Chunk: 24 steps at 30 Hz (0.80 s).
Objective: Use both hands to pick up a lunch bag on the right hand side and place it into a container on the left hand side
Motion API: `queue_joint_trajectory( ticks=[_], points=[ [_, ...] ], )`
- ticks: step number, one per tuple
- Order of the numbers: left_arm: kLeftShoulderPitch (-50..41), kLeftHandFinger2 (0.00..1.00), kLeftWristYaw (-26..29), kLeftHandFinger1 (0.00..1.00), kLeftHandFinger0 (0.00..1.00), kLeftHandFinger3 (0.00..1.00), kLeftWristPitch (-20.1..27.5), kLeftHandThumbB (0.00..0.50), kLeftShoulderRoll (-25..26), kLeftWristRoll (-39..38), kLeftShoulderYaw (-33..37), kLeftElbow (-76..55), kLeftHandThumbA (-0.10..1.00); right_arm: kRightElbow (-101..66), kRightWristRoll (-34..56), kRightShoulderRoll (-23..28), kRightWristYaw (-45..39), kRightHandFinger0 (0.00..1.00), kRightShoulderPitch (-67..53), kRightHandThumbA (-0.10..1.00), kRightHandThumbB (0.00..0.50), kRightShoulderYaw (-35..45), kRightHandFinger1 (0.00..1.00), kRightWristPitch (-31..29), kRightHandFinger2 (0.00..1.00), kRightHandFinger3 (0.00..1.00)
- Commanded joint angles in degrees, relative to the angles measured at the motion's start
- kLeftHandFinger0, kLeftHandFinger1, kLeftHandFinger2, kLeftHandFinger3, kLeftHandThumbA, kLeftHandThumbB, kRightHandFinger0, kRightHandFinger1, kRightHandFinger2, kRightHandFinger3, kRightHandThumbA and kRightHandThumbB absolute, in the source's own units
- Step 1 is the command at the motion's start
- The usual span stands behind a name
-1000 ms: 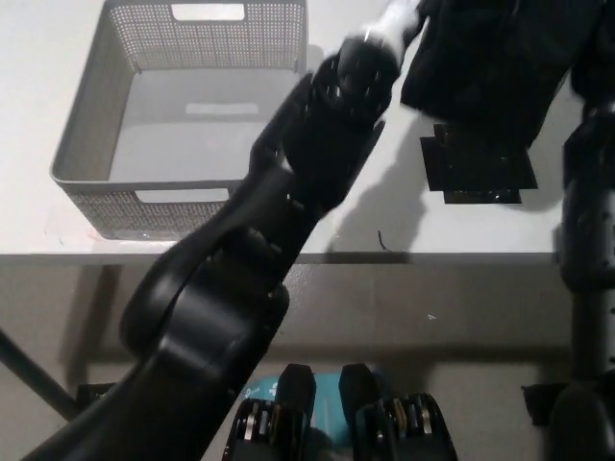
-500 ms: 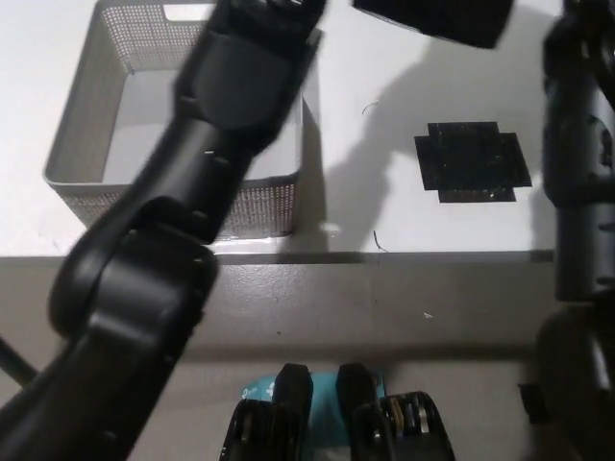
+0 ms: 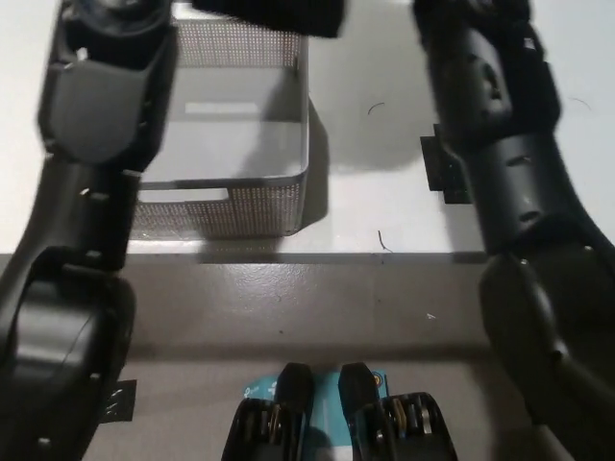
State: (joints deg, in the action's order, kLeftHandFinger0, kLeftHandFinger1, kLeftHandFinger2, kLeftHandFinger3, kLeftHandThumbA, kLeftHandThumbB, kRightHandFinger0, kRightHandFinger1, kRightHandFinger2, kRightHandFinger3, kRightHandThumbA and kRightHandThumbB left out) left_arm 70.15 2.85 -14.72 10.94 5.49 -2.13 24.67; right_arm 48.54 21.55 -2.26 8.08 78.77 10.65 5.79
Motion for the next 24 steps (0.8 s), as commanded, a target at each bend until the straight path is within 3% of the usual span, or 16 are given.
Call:
queue_joint_trajectory(
  ticks=[1,3,4,11,12,15,16,17,18,19,20,21,22,24],
  points=[
    [4.8,1.00,2.8,1.00,1.00,1.00,-6.4,0.175,3.4,0.2,-4.8,-17.9,1.00,7.9,-3.0,-8.8,-13.4,1.00,22.0,1.00,0.058,-7.0,1.00,-5.8,1.00,1.00],
    [3.6,1.00,2.9,1.00,1.00,1.00,-6.5,0.143,3.8,0.9,-4.9,-18.9,1.00,9.6,-2.1,-9.5,-13.5,1.00,22.4,1.00,0.006,-6.3,1.00,-5.5,1.00,1.00],
    [2.4,1.00,3.4,1.00,1.00,1.00,-6.8,0.169,3.8,1.3,-5.3,-19.2,1.00,11.2,-1.8,-9.9,-14.8,1.00,22.2,1.00,0.024,-6.3,1.00,-6.0,1.00,1.00],
    [-0.4,1.00,5.0,1.00,1.00,1.00,-6.3,0.169,2.6,0.7,-7.2,-17.5,1.00,17.5,-0.7,-10.6,-18.8,1.00,22.2,1.00,0.020,-5.3,1.00,-7.1,1.00,1.00],
    [-0.6,1.00,5.1,1.00,1.00,1.00,-6.2,0.169,2.4,0.5,-7.4,-17.2,1.00,18.3,-0.8,-10.7,-19.1,1.00,22.1,1.00,0.009,-5.1,1.00,-7.6,1.00,1.00],
    [-1.9,1.00,4.2,1.00,1.00,1.00,-5.5,0.137,2.1,-1.0,-7.9,-15.5,1.00,20.7,-2.1,-10.7,-18.9,1.00,21.4,1.00,0.049,-5.5,1.00,-9.2,1.00,1.00],
    [-2.5,1.00,2.8,1.00,1.00,1.00,-5.2,0.123,2.7,-1.3,-7.4,-14.3,1.00,21.5,-3.5,-10.4,-18.2,1.00,21.0,1.00,0.065,-6.5,1.00,-9.1,1.00,1.00],
    [-2.9,1.00,0.8,1.00,1.00,1.00,-5.6,0.155,3.6,-1.0,-6.3,-13.2,1.00,22.2,-6.0,-9.6,-17.1,1.00,20.8,1.00,0.143,-8.5,1.00,-8.4,1.00,1.00],
    [-3.0,1.00,-0.2,1.00,1.00,1.00,-6.0,0.155,4.1,-0.7,-5.7,-12.7,1.00,22.6,-7.6,-9.1,-16.4,1.00,20.7,1.00,0.143,-9.8,1.00,-8.0,1.00,1.00],
    [-3.4,1.00,-4.9,1.00,1.00,1.00,-6.5,0.203,6.7,-0.9,-3.6,-10.5,1.00,23.3,-15.6,-6.2,-15.1,1.00,20.2,1.00,0.072,-17.0,1.00,-7.9,1.00,1.00],
    [-3.5,1.00,-7.2,1.00,1.00,1.00,-6.9,0.209,8.2,-0.9,-2.4,-9.4,1.00,23.7,-19.5,-4.5,-15.1,1.00,20.1,1.00,0.057,-21.0,1.00,-8.2,1.00,1.00],
    [-3.2,1.00,-11.6,1.00,1.00,1.00,-6.9,0.262,12.2,0.3,0.1,-6.7,1.00,23.4,-25.7,-1.4,-16.9,1.00,20.2,1.00,0.102,-27.8,1.00,-6.8,1.00,1.00],
    [-3.0,1.00,-14.8,1.00,1.00,1.00,-7.4,0.245,15.4,0.9,1.8,-4.9,1.00,22.7,-29.6,1.3,-19.1,1.00,20.3,1.00,0.099,-32.6,1.00,-4.8,1.00,1.00],
    [-2.9,1.00,-19.6,1.00,1.00,1.00,-7.5,0.196,22.2,2.9,4.4,-1.7,1.00,20.4,-34.0,6.8,-25.9,1.00,20.6,0.74,0.114,-39.4,1.00,2.5,1.00,1.00]
  ],
)
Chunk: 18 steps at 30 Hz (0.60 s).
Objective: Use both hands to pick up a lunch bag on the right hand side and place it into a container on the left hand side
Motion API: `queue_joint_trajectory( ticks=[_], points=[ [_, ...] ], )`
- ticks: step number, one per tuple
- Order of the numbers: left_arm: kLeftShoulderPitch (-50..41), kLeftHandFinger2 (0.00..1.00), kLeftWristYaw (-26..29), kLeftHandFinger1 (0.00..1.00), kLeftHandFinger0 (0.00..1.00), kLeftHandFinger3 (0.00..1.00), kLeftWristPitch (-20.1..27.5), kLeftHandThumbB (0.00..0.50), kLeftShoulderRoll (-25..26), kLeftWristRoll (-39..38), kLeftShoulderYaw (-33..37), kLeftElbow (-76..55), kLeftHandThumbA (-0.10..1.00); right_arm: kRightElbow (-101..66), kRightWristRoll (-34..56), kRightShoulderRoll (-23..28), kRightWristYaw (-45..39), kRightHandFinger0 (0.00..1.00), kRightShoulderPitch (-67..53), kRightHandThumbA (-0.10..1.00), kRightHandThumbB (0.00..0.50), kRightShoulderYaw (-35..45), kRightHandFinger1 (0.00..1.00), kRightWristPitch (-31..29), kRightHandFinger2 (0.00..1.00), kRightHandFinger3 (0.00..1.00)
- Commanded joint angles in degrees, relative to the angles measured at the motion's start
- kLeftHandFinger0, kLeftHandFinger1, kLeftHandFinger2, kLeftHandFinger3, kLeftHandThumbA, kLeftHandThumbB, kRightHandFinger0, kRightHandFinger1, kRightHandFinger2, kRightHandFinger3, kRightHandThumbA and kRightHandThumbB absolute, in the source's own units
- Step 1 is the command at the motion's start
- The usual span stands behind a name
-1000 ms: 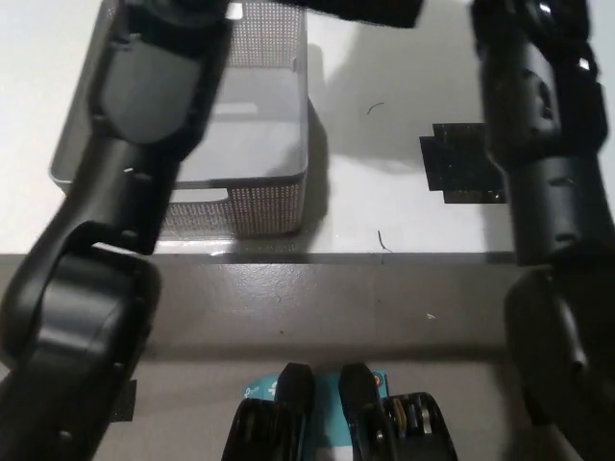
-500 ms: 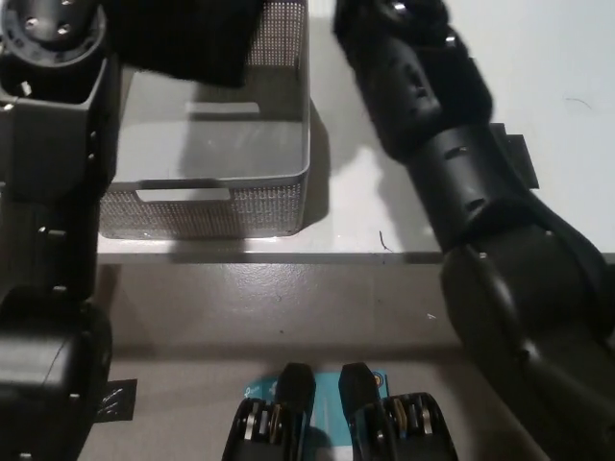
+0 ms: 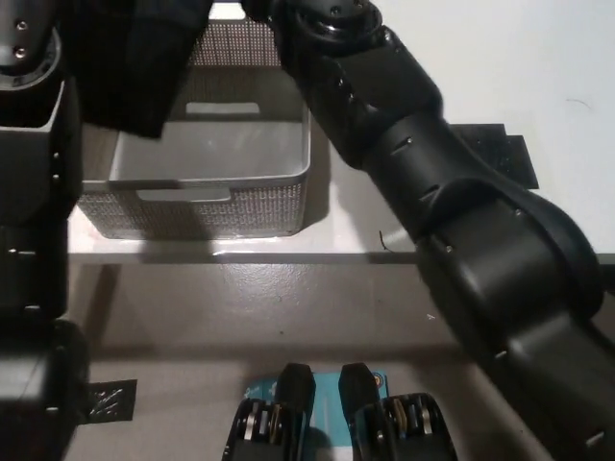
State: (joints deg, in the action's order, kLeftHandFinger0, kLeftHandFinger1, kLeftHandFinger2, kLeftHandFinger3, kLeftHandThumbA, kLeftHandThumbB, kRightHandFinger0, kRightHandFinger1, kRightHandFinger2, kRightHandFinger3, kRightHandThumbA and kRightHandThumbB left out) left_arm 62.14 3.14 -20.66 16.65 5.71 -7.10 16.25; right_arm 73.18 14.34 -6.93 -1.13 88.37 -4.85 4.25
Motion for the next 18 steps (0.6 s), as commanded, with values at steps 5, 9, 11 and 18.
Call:
queue_joint_trajectory(
  ticks=[5,9,11,18],
  points=[
    [7.1,1.00,-21.4,1.00,1.00,1.00,6.9,0.162,27.0,0.7,6.2,23.1,1.00,-23.5,-29.6,25.4,-14.4,1.00,3.3,0.78,0.121,-26.8,1.00,11.4,1.00,1.00],
    [7.3,1.00,-21.6,1.00,1.00,1.00,8.3,0.183,30.3,-2.2,3.7,28.1,1.00,-35.6,-27.1,30.2,-6.6,1.00,-4.6,0.77,0.074,-20.4,1.00,10.7,1.00,1.00],
    [6.9,1.00,-22.4,1.00,1.00,1.00,9.0,0.184,31.4,-3.5,2.7,28.9,1.00,-39.3,-26.5,31.3,-4.8,1.00,-7.2,0.72,0.084,-18.3,1.00,9.9,1.00,1.00],
    [1.3,1.00,-24.8,1.00,1.00,1.00,5.3,0.148,32.6,-6.7,0.5,18.4,1.00,-48.6,-23.6,33.7,-6.3,1.00,-14.2,0.61,0.100,-14.6,1.00,9.7,1.00,1.00]
  ],
)
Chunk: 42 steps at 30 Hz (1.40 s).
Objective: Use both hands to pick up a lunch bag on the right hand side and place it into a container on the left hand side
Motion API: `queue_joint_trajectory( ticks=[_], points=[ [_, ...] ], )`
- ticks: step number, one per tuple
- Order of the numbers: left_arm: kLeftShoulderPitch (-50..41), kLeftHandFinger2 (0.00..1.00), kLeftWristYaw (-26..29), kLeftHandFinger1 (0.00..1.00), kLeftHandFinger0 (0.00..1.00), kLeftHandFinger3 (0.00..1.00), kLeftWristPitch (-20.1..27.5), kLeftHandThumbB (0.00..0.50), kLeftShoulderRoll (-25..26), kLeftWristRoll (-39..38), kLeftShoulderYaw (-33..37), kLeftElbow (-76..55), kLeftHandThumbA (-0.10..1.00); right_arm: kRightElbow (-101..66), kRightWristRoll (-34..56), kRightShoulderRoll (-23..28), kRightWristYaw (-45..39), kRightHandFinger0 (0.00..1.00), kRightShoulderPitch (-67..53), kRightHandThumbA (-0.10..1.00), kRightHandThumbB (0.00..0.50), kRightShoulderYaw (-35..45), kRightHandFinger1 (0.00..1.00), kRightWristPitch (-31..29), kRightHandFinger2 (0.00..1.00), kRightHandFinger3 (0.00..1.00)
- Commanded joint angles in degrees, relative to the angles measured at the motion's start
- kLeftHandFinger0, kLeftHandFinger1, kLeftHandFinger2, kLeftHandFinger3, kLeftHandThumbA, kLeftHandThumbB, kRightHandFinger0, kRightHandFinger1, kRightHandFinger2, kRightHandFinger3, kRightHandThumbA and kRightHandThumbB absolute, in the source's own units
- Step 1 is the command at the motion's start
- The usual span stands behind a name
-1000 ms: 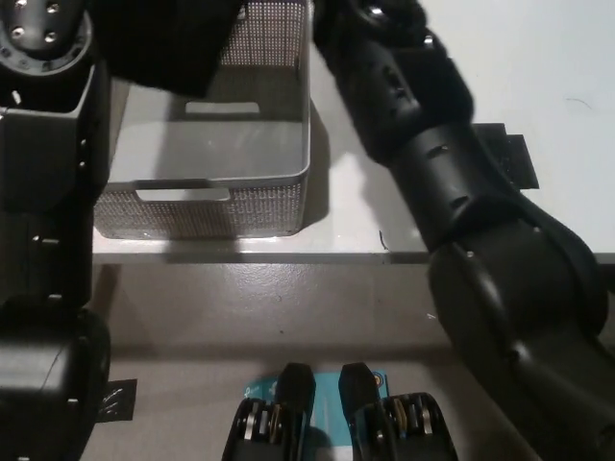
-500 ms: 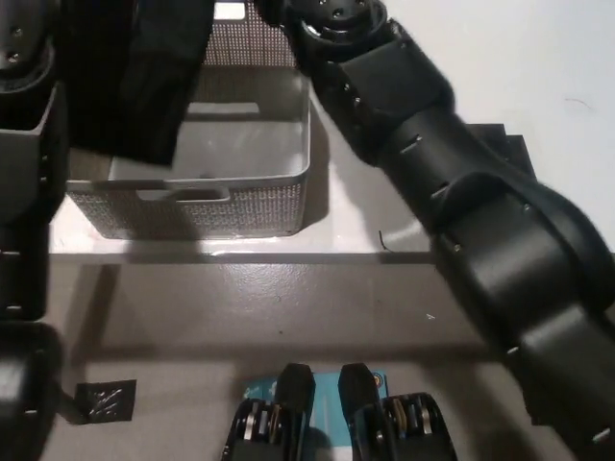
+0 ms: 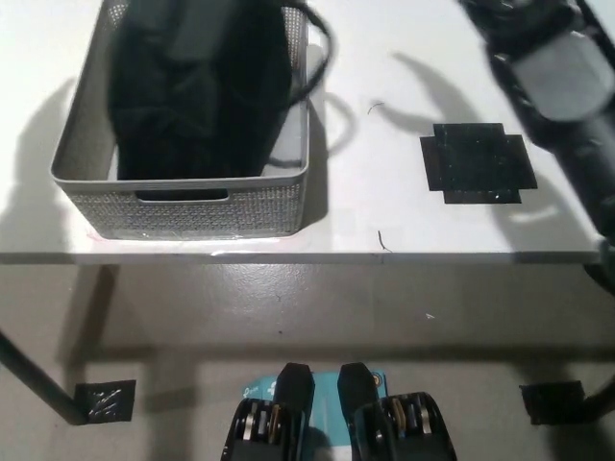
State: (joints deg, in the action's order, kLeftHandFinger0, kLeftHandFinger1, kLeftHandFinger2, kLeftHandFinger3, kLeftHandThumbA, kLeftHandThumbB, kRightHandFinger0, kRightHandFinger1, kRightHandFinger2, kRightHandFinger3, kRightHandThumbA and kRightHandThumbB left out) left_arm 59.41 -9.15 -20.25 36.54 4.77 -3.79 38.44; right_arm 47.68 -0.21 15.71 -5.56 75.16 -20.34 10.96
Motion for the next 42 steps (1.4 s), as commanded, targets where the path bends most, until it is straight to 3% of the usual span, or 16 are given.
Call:
queue_joint_trajectory(
  ticks=[1,6,10,12,13,17,20,22,25,28,30,32,35,37,39,42],
  points=[
    [3.6,1.00,-12.9,1.00,1.00,1.00,4.8,0.150,12.5,-6.2,-2.9,-4.8,1.00,-24.0,-8.6,11.2,-2.1,1.00,-1.8,0.60,0.100,1.2,1.00,3.1,1.00,1.00],
    [0.1,1.00,-14.0,1.00,1.00,1.00,2.7,0.164,11.3,-9.2,-4.6,-11.9,1.00,-28.6,-6.3,11.4,-1.3,1.00,-5.7,0.65,0.101,4.4,1.00,3.0,1.00,1.00],
    [-5.4,1.00,-13.3,1.00,1.00,1.00,0.2,0.165,9.7,-11.8,-7.2,-23.5,1.00,-34.2,-3.4,10.3,1.6,1.00,-9.5,0.86,0.143,9.6,1.00,0.6,1.00,1.00],
    [-8.2,1.00,-12.6,1.00,1.00,1.00,0.9,0.177,8.3,-13.2,-8.9,-28.8,1.00,-37.8,-0.2,9.1,2.3,1.00,-11.9,0.98,0.149,13.1,1.00,-1.4,1.00,1.00],
    [-12.0,1.00,-11.1,1.00,1.00,1.00,2.3,0.205,6.0,-14.6,-10.9,-35.3,1.00,-43.2,5.9,6.5,2.5,1.00,-15.4,1.00,0.180,17.9,1.00,-3.0,1.00,1.00],
    [-20.9,1.00,-7.2,1.00,1.00,1.00,10.1,0.265,0.0,-15.8,-13.3,-48.4,1.00,-57.7,10.6,1.2,4.6,1.00,-23.7,1.00,0.168,22.8,1.00,-5.6,1.00,1.00],
    [-29.2,1.00,-3.5,1.00,1.00,1.00,11.6,0.296,-7.2,-16.2,-13.8,-60.1,1.00,-68.3,9.8,-3.0,6.5,1.00,-33.2,1.00,0.191,23.0,1.00,-7.3,1.00,1.00],
    [-35.1,1.00,-2.5,1.00,1.00,1.00,12.6,0.266,-11.5,-15.8,-12.2,-66.4,1.00,-72.4,7.4,-5.3,7.3,1.00,-40.5,1.00,0.158,22.0,1.00,-10.4,1.00,1.00],
    [-40.2,1.00,-2.8,1.00,1.00,1.00,13.9,0.258,-14.8,-15.2,-10.8,-69.7,1.00,-72.7,6.8,-7.3,6.9,1.00,-46.3,1.00,0.176,21.3,1.00,-13.7,1.00,1.00],
    [-47.4,1.00,-4.5,1.00,1.00,1.00,18.0,0.285,-17.9,-14.0,-8.6,-70.3,1.00,-73.0,4.5,-9.6,6.6,1.00,-57.1,1.00,0.154,20.3,1.00,-17.4,1.00,1.00],
    [-50.4,1.00,-5.7,1.00,1.00,1.00,19.5,0.281,-18.6,-13.9,-8.2,-69.2,1.00,-70.7,4.9,-11.3,6.4,1.00,-62.4,1.00,0.175,20.3,1.00,-19.7,1.00,1.00],
    [-52.4,1.00,-6.2,1.00,1.00,1.00,21.0,0.265,-19.4,-13.7,-8.4,-68.0,1.00,-67.7,6.7,-12.7,5.4,1.00,-65.8,1.00,0.144,20.7,1.00,-22.4,1.00,1.00],
    [-54.3,1.00,-6.7,1.00,1.00,1.00,21.1,0.283,-20.2,-14.3,-8.8,-66.5,1.00,-63.5,7.8,-14.4,4.6,1.00,-68.8,1.00,0.147,21.3,1.00,-24.8,1.00,1.00],
    [-56.4,1.00,-7.4,1.00,1.00,1.00,21.3,0.251,-20.8,-14.9,-8.4,-65.7,1.00,-57.3,8.3,-15.6,3.9,1.00,-70.9,0.97,0.139,21.6,1.00,-29.0,1.00,1.00],
    [-57.8,1.00,-7.8,1.00,1.00,1.00,24.1,0.207,-20.8,-12.5,-7.0,-63.4,1.00,-53.2,11.7,-16.9,2.3,1.00,-72.3,0.94,0.161,22.5,1.00,-29.5,1.00,1.00],
    [-58.6,1.00,-8.4,1.00,1.00,1.00,26.6,0.163,-21.9,-11.9,-5.1,-59.7,1.00,-49.2,13.8,-17.7,1.3,1.00,-73.0,0.93,0.138,23.8,1.00,-30.1,1.00,1.00]
  ],
)
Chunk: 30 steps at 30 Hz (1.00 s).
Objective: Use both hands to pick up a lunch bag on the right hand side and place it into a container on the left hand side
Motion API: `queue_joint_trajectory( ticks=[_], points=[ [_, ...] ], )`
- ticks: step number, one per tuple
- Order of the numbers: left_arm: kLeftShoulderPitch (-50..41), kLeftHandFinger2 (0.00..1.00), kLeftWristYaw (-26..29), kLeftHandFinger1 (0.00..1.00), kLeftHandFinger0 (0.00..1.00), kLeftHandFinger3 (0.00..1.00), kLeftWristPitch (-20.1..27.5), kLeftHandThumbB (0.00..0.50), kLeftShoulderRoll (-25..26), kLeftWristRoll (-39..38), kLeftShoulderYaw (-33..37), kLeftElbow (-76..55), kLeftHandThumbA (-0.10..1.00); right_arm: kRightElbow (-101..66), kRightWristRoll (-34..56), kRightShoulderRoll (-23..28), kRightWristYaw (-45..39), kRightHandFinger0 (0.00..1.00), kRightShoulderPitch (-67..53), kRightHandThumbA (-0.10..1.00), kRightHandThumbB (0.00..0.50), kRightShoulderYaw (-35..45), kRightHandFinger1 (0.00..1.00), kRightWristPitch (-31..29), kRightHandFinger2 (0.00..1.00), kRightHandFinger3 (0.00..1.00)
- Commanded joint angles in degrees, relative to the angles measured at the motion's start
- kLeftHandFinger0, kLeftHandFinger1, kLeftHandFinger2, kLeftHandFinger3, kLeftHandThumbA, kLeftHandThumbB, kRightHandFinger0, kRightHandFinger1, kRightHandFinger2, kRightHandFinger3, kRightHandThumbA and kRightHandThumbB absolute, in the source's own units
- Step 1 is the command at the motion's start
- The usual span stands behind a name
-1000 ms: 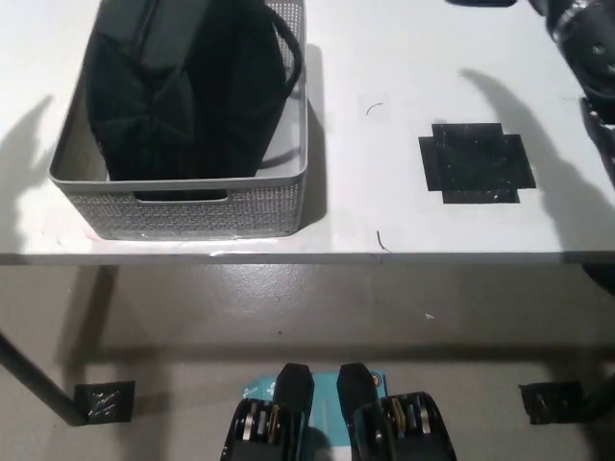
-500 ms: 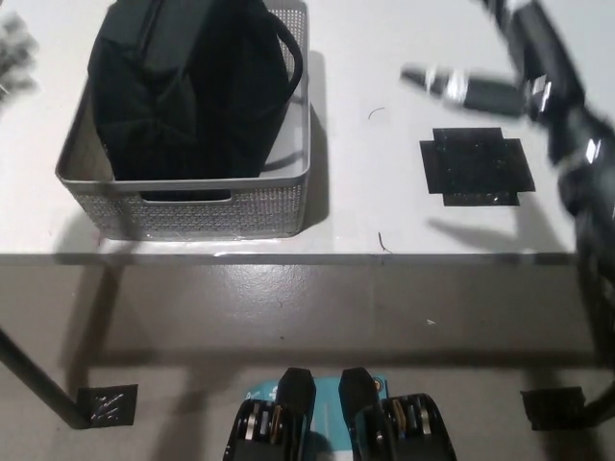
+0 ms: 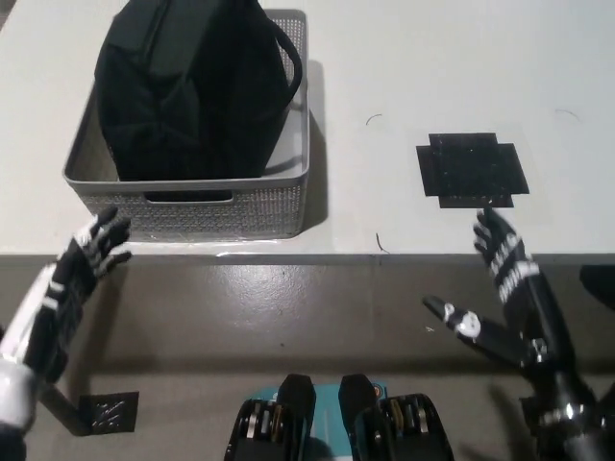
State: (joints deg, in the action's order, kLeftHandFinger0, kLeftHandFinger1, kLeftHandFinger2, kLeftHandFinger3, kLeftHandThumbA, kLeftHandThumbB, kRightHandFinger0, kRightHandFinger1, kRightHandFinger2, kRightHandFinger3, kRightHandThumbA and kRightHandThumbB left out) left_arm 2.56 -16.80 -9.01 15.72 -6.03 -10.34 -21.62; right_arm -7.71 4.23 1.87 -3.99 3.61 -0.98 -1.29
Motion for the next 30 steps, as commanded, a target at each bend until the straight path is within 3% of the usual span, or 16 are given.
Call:
queue_joint_trajectory(
  ticks=[1,4,7,12,17,30],
  points=[
    [-2.1,1.00,-0.7,1.00,1.00,1.00,16.2,0.152,-1.2,-0.7,1.8,1.3,1.00,6.6,9.6,-4.0,-0.6,1.00,-1.5,0.93,0.138,4.6,1.00,-17.8,1.00,1.00],
    [-3.3,1.00,-0.8,1.00,1.00,1.00,19.3,0.185,-2.7,-0.1,3.0,7.7,1.00,8.7,10.4,-4.6,-2.4,1.00,-2.0,0.92,0.141,4.1,1.00,-18.2,1.00,1.00],
    [-3.2,1.00,0.3,1.00,1.00,1.00,20.2,0.233,-4.5,-0.2,3.3,11.3,1.00,10.5,7.9,-4.8,-2.4,1.00,-2.0,0.95,0.190,3.2,1.00,-19.8,1.00,1.00],
    [-2.4,1.00,1.0,1.00,1.00,1.00,22.6,0.200,-5.5,0.3,3.5,16.7,1.00,12.2,7.1,-5.0,-2.4,1.00,-1.7,0.96,0.194,2.8,1.00,-19.2,1.00,1.00],
    [-2.2,1.00,1.3,1.00,1.00,1.00,23.7,0.161,-5.4,0.7,3.5,19.4,1.00,13.9,5.8,-4.5,-2.1,1.00,-0.8,0.97,0.165,2.7,1.00,-20.5,1.00,1.00],
    [-2.0,1.00,1.6,1.00,1.00,1.00,24.4,0.155,-5.0,0.5,3.5,20.7,1.00,15.0,7.2,-4.4,-2.4,1.00,-0.9,0.90,0.170,2.5,1.00,-20.5,1.00,1.00]
  ],
)
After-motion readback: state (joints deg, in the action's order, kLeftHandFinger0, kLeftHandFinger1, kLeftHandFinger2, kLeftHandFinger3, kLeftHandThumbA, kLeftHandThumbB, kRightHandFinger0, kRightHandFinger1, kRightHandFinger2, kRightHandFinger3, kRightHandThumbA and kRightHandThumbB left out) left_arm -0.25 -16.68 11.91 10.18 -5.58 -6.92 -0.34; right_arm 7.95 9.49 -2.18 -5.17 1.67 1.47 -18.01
